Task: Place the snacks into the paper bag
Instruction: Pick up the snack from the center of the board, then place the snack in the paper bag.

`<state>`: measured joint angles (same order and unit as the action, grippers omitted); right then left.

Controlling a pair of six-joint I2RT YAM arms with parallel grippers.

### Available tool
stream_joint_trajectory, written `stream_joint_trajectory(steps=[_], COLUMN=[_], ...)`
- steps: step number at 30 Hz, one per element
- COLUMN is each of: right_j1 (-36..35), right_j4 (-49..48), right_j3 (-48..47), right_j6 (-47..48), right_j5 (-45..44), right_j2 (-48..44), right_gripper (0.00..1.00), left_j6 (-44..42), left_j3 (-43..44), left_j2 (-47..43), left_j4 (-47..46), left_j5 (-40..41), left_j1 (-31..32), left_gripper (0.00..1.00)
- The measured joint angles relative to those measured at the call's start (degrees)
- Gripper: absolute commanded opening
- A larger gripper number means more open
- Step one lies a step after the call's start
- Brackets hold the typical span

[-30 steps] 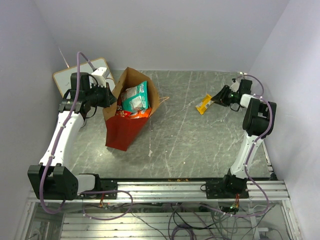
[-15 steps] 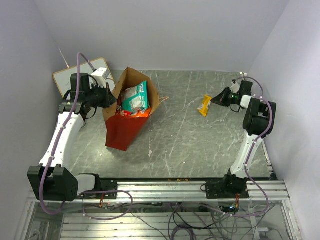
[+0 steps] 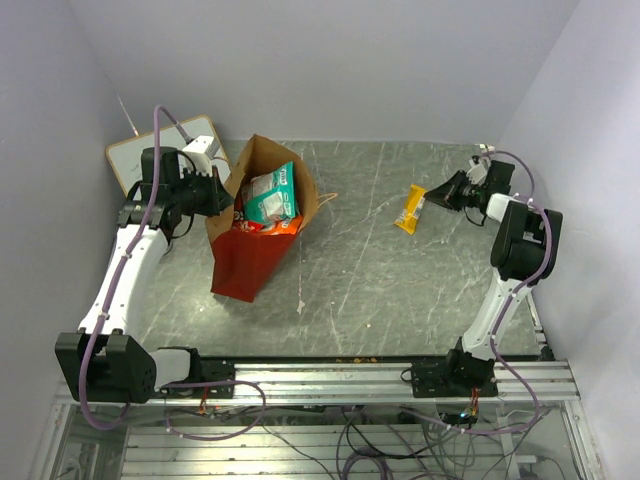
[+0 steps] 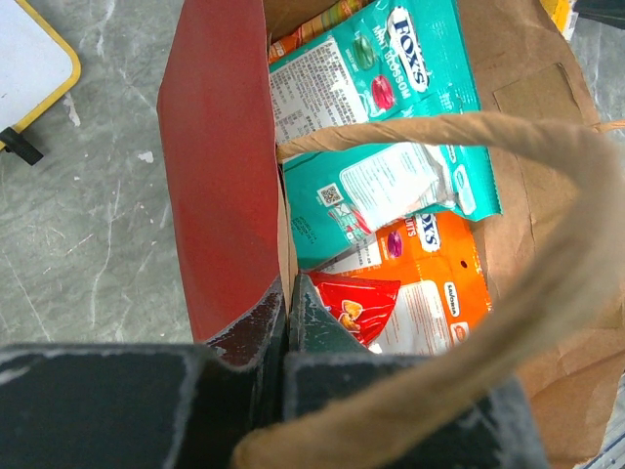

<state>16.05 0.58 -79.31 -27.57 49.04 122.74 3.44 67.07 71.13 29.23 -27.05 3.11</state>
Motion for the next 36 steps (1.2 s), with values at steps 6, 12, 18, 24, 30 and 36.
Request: stream_joint_trajectory(steps=[6, 12, 18, 24, 30, 36], right_j1=[-0.3, -2.4, -6.7, -11.8, -17.0, -20.7], right_j4=[-4.0, -7.9, -11.0, -12.7, -12.6, -9.2], right_j3=[4.4, 8.9, 10.9, 11.0, 10.8, 7.4], right_j6=[-2.5, -4.5, -5.4, -4.0, 1.0, 7.0], right_j5=[1.5, 3.2, 4.8, 5.5, 5.3, 3.7], right_j2=[-5.3, -9.0, -12.0, -17.4, -23.3, -26.4], right_gripper=[0.0, 0.0, 0.0, 0.0, 0.0, 0.0], left_j6=[0.0, 0.0, 0.0, -0.1, -0.4, -1.0], left_j3=[-0.4, -0.4, -0.4, -0.5, -0.5, -0.5], left_j2=[-0.2, -0.2, -0.2, -0.3, -0.3, -0.2], left_j4=[-0.5, -0.5, -0.5, -0.7, -0.7, -0.7], left_j5=[0.0, 0.0, 0.0, 0.1, 0.1, 0.3], left_j1=[0.0, 0.0, 0.0, 0.0, 0.0, 0.0], left_gripper=[0.07, 0.07, 0.07, 0.07, 0.07, 0.07])
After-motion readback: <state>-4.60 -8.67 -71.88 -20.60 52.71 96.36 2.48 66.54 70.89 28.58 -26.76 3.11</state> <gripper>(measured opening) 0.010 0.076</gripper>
